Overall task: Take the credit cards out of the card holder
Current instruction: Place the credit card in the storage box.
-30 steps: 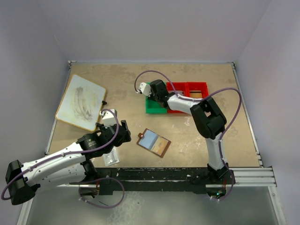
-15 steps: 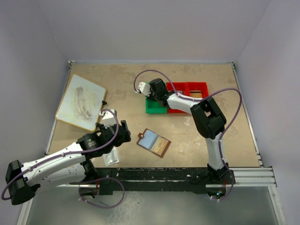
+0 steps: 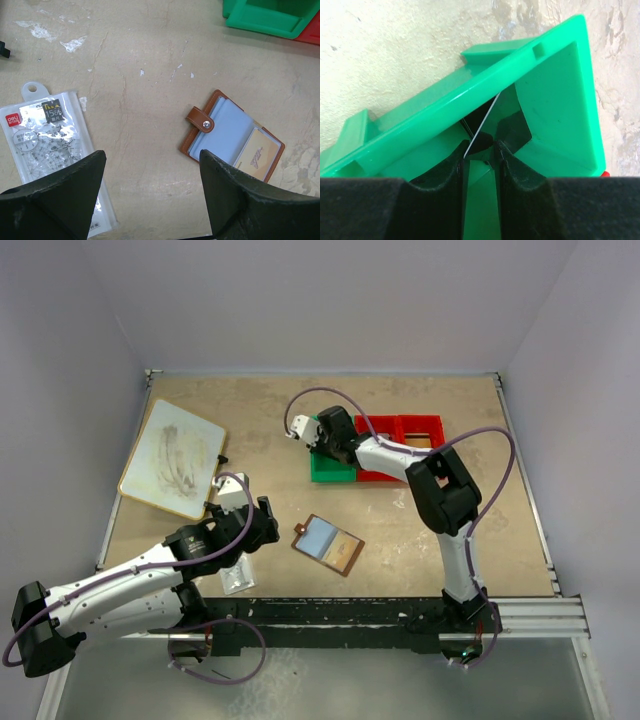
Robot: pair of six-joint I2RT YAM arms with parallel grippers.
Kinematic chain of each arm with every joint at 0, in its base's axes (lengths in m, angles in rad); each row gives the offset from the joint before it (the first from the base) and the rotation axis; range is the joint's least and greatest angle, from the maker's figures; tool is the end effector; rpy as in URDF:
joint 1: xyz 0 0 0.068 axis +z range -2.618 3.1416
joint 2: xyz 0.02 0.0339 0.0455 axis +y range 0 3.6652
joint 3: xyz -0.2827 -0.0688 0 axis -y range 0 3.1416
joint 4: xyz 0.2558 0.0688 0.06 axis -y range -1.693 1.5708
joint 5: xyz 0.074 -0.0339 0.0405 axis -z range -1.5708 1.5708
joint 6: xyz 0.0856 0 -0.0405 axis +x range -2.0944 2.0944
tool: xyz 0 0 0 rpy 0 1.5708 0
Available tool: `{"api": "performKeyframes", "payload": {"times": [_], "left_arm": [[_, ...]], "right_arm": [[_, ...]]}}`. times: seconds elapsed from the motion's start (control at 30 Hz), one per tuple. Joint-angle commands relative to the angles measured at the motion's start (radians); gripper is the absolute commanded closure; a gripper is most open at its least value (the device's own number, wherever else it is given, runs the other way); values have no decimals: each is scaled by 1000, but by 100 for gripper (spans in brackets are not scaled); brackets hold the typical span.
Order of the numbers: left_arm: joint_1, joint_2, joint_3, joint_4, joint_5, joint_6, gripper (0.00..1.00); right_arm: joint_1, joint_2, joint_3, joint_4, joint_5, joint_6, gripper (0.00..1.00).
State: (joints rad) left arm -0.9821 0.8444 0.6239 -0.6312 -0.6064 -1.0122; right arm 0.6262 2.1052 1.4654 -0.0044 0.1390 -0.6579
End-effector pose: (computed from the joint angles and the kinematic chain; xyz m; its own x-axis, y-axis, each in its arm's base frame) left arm 0.1461 -0.1310 0.2188 -0.6242 -0.3200 -0.7127 -0.1026 0.9379 -0.3313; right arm 0.4380 0.3022 0.1568 -0.0850 -0.8089 -0.5818 -0.6858 0.4711 -0.5548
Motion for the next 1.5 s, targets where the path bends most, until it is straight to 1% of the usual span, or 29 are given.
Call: {"api": "performKeyframes", "payload": {"times": [0.0, 0.17, 0.5, 0.7, 0.8, 0.93, 1.1, 1.2, 1.3, 1.47], "left_arm": [[4, -2, 13, 6, -22, -17, 27], [3, 1, 11, 11, -20, -18, 27], [3, 15, 13, 16, -12, -14, 27], [3, 1, 17, 17, -20, -13, 27], [3, 4, 26, 16, -27, -12, 27], [4, 10, 34, 16, -27, -10, 27], [4, 11, 33, 10, -29, -17, 28], [3, 6, 32, 8, -30, -20, 28], [3, -2, 33, -6, -34, -23, 28], [4, -24, 27, -14, -47, -27, 28]], "right_arm": [[-7, -31, 47, 2, -81, 51, 70], [-11, -51, 48, 32, -61, 78, 69], [-13, -30, 36, 8, -40, 90, 69], [-13, -56, 20, 18, -88, 133, 69], [-13, -39, 24, 19, -54, 139, 69], [-13, -9, 24, 19, -49, 152, 69], [-14, 13, 7, 87, 26, 182, 70], [-13, 22, 16, 108, 38, 208, 70], [-13, -24, -2, 139, 20, 249, 70], [-13, -187, -56, 195, 7, 325, 69]]}}
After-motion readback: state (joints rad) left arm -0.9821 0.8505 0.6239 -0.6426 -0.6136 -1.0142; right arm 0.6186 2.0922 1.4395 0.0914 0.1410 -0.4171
